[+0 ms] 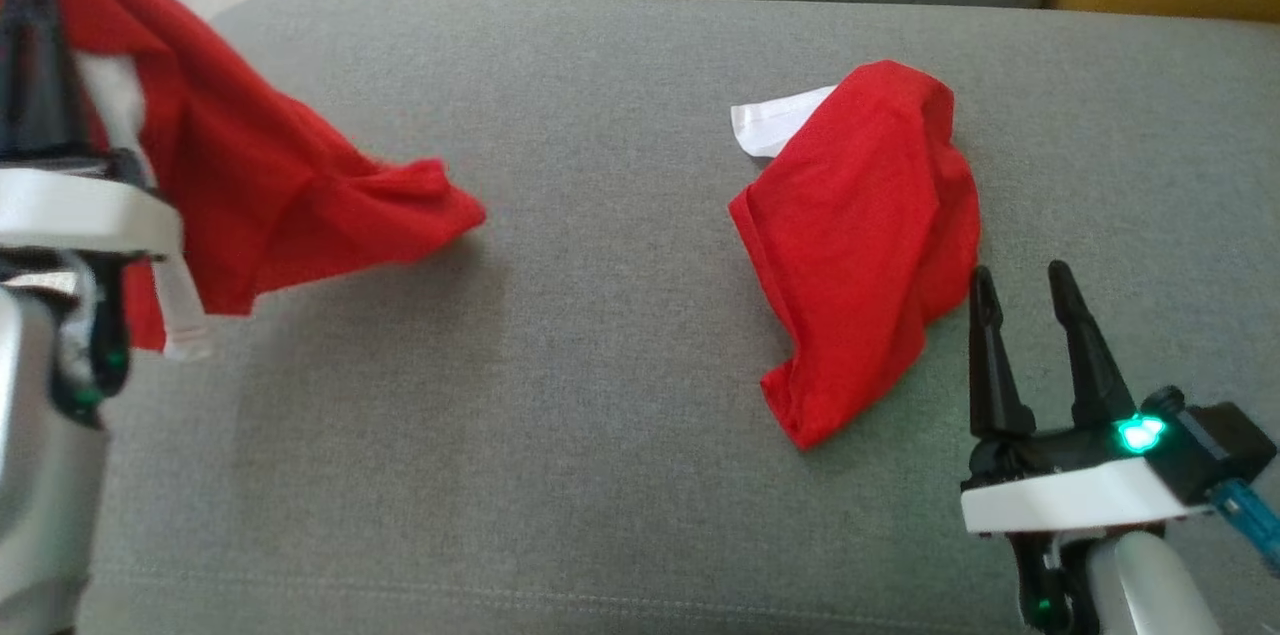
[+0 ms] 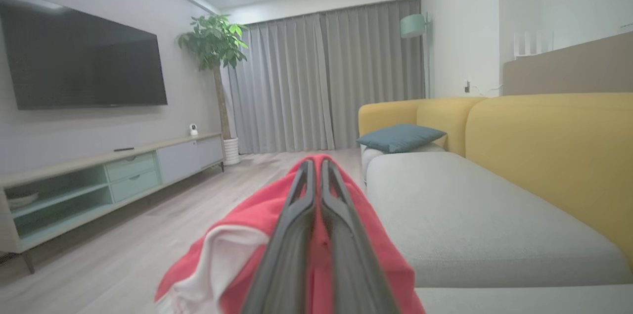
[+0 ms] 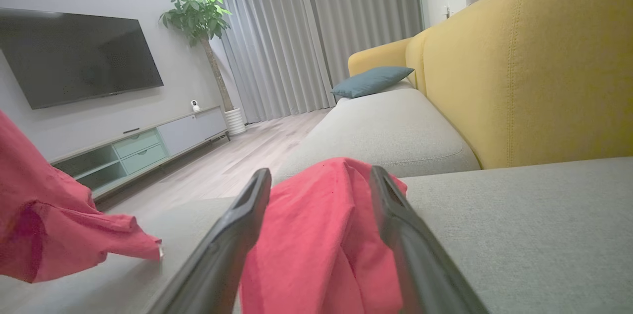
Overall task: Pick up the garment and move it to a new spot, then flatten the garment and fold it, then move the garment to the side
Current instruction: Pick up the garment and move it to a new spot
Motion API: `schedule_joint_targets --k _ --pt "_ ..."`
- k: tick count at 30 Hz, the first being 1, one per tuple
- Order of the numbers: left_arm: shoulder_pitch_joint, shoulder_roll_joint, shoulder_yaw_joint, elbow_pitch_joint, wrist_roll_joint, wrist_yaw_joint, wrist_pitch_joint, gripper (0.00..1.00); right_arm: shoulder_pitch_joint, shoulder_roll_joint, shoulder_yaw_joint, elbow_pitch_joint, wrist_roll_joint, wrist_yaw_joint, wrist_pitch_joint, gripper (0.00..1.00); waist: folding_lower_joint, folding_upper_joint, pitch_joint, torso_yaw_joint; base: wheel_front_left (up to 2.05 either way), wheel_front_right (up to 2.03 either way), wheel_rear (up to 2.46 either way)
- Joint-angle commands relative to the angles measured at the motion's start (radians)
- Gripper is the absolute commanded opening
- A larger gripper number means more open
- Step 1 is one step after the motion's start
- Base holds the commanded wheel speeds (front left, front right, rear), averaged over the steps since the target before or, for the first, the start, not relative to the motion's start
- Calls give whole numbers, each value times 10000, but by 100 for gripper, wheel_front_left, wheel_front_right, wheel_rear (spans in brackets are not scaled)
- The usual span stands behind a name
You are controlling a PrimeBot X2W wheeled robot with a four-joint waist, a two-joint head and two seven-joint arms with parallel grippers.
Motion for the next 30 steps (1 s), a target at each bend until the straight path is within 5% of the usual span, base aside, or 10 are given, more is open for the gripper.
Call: schedule_joint_targets --k 1,10,24,25,26,30 --pt "-292 656 599 -574 172 152 90 0 -182 -56 267 -316 25 -7 -107 100 0 -1 -13 5 0 0 0" --pt "467 872 -14 621 523 192 1042 0 -367 -56 444 -387 -185 -7 -107 100 0 -1 374 -505 0 0 0" --pt "241 -926 -1074 4432 -64 -671 568 0 -698 -56 255 -556 -394 -7 -107 100 0 -1 1290 -1089 0 0 0" --pt "189 -1030 -1168 4675 -48 -732 517 29 -713 -56 241 -550 -401 -7 -107 100 0 -1 1303 -1077 0 0 0" --pt "128 -1118 -1264 4883 -13 -793 432 100 -733 -56 229 -542 -407 -7 -107 100 0 -1 1310 -1060 0 0 0" --pt "-164 -1398 -1373 5385 3 -890 -20 100 -793 -56 184 -499 -418 -7 -107 100 0 -1 1215 -920 0 0 0"
